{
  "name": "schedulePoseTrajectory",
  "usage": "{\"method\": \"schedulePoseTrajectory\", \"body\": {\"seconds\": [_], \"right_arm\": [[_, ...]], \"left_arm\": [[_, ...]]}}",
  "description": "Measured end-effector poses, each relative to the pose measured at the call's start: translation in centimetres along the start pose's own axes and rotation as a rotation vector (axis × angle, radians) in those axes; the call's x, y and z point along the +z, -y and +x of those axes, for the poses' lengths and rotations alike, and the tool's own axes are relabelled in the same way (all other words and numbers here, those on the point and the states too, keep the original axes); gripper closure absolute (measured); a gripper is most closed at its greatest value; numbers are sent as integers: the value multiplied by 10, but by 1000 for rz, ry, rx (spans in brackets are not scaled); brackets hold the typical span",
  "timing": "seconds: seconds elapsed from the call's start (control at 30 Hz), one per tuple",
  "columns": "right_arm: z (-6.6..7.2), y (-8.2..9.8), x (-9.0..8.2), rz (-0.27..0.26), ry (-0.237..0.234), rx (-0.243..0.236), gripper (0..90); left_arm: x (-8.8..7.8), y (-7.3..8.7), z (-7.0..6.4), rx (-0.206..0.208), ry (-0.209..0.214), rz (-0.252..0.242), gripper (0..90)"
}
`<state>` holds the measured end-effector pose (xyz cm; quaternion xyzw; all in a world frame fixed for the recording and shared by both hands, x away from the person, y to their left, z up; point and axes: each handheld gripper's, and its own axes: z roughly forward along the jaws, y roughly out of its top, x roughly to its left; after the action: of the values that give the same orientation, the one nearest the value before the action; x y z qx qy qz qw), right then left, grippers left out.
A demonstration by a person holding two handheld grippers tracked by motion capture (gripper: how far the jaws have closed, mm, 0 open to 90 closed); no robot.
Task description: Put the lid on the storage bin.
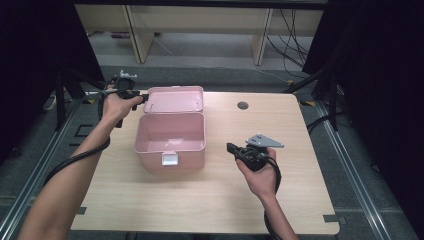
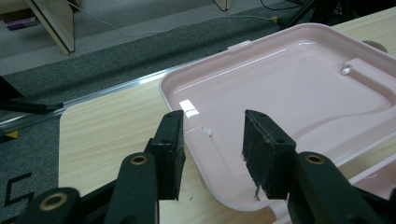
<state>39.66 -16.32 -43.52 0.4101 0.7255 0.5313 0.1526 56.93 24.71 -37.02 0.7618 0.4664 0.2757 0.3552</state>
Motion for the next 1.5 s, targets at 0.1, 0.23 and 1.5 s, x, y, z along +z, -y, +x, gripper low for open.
{"method": "schedulePoseTrajectory", "body": {"seconds": [0.1, 0.23, 1.5], "right_arm": [[11, -9, 10, 1, -34, -8, 900], [22, -19, 20, -17, -54, -40, 900], [49, -27, 54, -12, -74, -110, 900]], "left_arm": [[1, -1, 2, -15, -4, -3, 581], [5, -2, 5, -21, -8, -9, 590], [54, -6, 14, -141, -64, 30, 578]]}}
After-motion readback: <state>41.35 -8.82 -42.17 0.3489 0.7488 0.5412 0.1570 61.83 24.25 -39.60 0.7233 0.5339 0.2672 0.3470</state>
